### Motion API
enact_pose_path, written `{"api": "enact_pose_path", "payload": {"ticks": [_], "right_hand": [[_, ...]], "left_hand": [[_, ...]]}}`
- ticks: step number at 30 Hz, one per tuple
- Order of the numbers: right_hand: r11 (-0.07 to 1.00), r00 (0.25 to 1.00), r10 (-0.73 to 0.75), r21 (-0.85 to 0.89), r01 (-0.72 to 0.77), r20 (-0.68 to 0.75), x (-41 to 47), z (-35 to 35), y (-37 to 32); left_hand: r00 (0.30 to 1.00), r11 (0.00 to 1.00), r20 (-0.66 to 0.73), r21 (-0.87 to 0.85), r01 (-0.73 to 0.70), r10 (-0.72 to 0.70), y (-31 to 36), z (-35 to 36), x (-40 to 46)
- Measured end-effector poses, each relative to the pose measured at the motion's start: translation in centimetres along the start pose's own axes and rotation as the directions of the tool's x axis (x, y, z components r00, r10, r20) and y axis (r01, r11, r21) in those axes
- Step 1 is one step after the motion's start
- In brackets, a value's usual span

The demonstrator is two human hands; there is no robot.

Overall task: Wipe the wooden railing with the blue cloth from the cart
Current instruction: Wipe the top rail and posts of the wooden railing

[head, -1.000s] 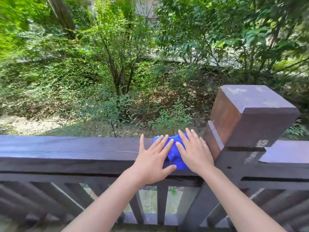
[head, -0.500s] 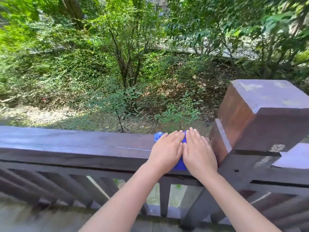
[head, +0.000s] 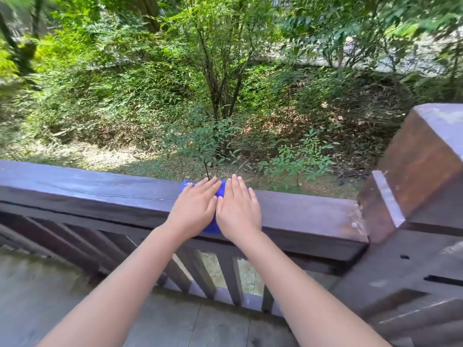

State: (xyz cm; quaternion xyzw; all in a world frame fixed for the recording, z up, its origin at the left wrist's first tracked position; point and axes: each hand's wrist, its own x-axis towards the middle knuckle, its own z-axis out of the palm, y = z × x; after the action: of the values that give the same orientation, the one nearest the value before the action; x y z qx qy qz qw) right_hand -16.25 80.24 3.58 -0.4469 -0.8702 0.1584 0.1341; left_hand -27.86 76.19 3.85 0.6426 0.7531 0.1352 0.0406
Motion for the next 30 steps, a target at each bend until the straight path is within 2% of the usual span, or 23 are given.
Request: {"api": "enact_pose_path", "payload": {"ticks": [2, 6, 8, 10, 13, 18, 22, 27, 30], "right_hand": [[1.0, 1.0, -0.004, -0.031, 0.004, 0.015, -0.9, -1.1, 2.7], [0.983, 0.998, 0.039, -0.177, -0.046, -0.041, -3.8, -3.7, 8.5], [0.974, 0.996, 0.064, -0.211, -0.076, -0.066, -5.1, -4.7, 10.4], [0.981, 0.995, 0.09, -0.171, -0.096, -0.043, -5.9, -5.5, 11.6], [0.986, 0.989, 0.141, -0.089, -0.144, -0.036, -6.6, -6.4, 13.3], [0.993, 0.975, 0.109, 0.059, -0.099, -0.195, -7.3, -7.2, 14.7], [0.985, 0.987, 0.108, -0.124, -0.123, -0.123, -7.1, -6.0, 15.2], [0.965, 0.974, 0.074, -0.231, -0.125, -0.216, -7.0, -5.3, 15.2], [0.953, 0.975, 0.113, -0.257, -0.161, -0.192, -6.7, -5.0, 14.8]], "left_hand": [[0.999, 0.997, -0.002, 0.074, 0.034, -0.034, 2.2, 0.7, 0.3], [1.0, 0.995, 0.021, 0.1, -0.012, 0.01, 8.6, 2.4, 1.2], [1.0, 0.988, -0.018, 0.151, -0.022, 0.025, 11.4, 3.3, 1.5], [0.996, 0.976, -0.06, 0.213, -0.045, 0.059, 13.6, 4.1, 1.5], [0.997, 0.986, -0.062, 0.165, -0.039, 0.049, 15.3, 5.0, 1.4], [0.988, 0.987, -0.126, 0.143, -0.074, 0.092, 15.4, 5.3, 1.3], [0.985, 0.975, -0.061, 0.167, -0.15, 0.162, 14.4, 4.6, 1.4], [0.988, 0.971, -0.036, 0.194, -0.137, 0.147, 11.2, 3.1, 0.8], [0.99, 0.972, -0.036, 0.196, -0.129, 0.138, 7.8, 1.7, 0.2]]}}
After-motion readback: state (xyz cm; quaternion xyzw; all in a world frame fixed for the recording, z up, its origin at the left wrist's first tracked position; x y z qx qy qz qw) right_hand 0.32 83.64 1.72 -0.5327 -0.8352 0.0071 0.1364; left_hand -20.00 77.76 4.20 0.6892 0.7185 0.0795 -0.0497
